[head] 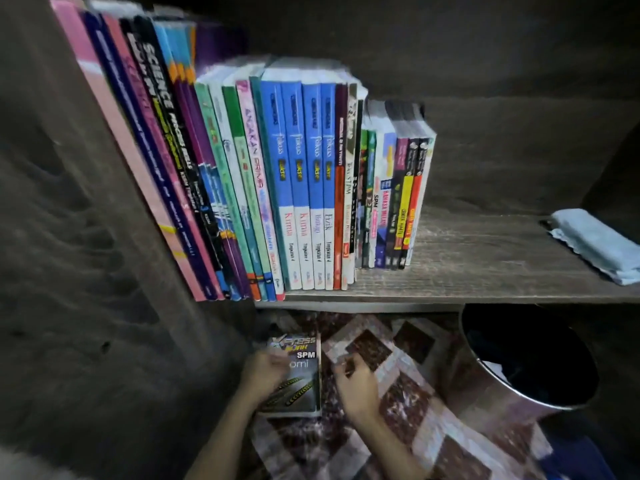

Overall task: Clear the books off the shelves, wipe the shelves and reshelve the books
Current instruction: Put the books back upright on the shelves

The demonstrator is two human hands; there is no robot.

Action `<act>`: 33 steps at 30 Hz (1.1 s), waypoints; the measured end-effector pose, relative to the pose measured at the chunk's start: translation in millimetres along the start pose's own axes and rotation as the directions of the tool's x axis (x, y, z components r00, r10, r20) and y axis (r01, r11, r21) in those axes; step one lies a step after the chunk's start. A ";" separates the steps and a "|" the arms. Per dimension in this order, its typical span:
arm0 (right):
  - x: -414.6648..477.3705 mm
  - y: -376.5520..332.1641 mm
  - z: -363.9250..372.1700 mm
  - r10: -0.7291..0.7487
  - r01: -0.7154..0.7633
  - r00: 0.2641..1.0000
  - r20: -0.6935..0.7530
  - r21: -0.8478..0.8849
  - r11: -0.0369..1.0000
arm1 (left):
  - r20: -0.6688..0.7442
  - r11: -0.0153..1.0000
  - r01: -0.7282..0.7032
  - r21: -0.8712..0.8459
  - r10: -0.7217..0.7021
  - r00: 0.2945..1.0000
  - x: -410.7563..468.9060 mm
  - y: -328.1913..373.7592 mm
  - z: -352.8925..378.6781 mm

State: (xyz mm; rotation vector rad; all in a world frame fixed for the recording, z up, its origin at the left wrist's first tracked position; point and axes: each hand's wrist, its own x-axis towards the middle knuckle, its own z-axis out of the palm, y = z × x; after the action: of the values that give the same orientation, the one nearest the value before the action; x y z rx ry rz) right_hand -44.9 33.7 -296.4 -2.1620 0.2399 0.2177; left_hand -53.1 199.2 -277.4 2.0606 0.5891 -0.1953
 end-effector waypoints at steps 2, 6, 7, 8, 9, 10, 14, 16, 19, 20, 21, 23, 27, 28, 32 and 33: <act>11.2 12.6 16.1 0.064 -0.060 0.992 0.112 -0.034 0.998 | -0.039 0.986 0.127 -0.105 -0.132 0.990 15.2 -23.6 7.8; 30.6 40.3 49.2 0.202 -0.202 0.947 0.250 -0.028 0.979 | -0.062 0.914 0.293 -0.279 -0.322 0.945 34.1 -55.8 21.8; 35.5 44.9 55.1 0.243 -0.242 0.931 0.272 -0.040 0.969 | -0.055 0.900 0.327 -0.288 -0.356 0.933 37.7 -60.5 25.4; 38.6 46.9 58.2 0.277 -0.276 0.912 0.303 -0.047 0.960 | -0.056 0.892 0.342 -0.296 -0.374 0.926 39.9 -63.7 28.5; 42.7 51.2 62.3 0.306 -0.304 0.895 0.326 -0.057 0.951 | -0.045 0.881 0.364 -0.303 -0.395 0.918 44.6 -70.7 34.2; 45.6 53.4 65.6 0.341 -0.339 0.875 0.345 -0.070 0.938 | -0.039 0.881 0.369 -0.295 -0.397 0.917 48.3 -75.1 37.7; 57.1 63.4 78.4 0.356 -0.415 0.849 0.389 0.075 0.907 | -0.033 0.844 0.452 -0.289 -0.480 0.876 63.0 -92.5 49.3; 63.2 70.6 89.8 0.374 -0.469 0.823 0.427 0.141 0.872 | -0.056 0.838 0.477 -0.265 -0.507 0.860 70.0 -98.4 51.2; 70.3 82.2 105.8 0.360 -0.510 0.817 0.451 0.274 0.815 | 0.029 0.830 0.503 -0.241 -0.512 0.859 98.8 -137.1 67.7; 72.6 85.8 112.5 0.352 -0.513 0.823 0.446 0.314 0.799 | 0.049 0.826 0.510 -0.242 -0.514 0.856 108.0 -151.9 72.6; 75.0 92.3 121.8 0.350 -0.513 0.830 0.434 0.345 0.786 | 0.055 0.820 0.521 -0.239 -0.524 0.850 110.4 -157.1 77.0; 79.2 97.4 132.3 0.363 -0.517 0.834 0.416 0.359 0.777 | 0.056 0.809 0.529 -0.256 -0.534 0.844 99.9 -133.4 71.7; 85.4 100.4 142.0 0.391 -0.533 0.830 0.397 0.361 0.765 | -0.028 0.768 0.567 -0.298 -0.600 0.799 95.6 -112.1 70.2; 86.1 101.2 142.5 0.398 -0.538 0.827 0.398 0.351 0.766 | -0.019 0.751 0.569 -0.334 -0.609 0.793 96.2 -110.6 70.9; 89.6 109.3 141.3 0.428 -0.562 0.806 0.410 0.298 0.772 | 0.050 0.722 0.570 -0.393 -0.602 0.797 96.0 -112.9 78.8; 90.4 113.5 141.7 0.432 -0.566 0.799 0.417 0.283 0.774 | 0.054 0.733 0.571 -0.370 -0.597 0.800 95.1 -113.6 82.1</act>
State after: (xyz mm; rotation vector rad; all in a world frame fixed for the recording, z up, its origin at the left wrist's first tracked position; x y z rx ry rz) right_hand 4.4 79.1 -487.8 -1.5810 0.6226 0.7727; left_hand -17.3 210.9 -442.5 1.4621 1.2222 -0.3515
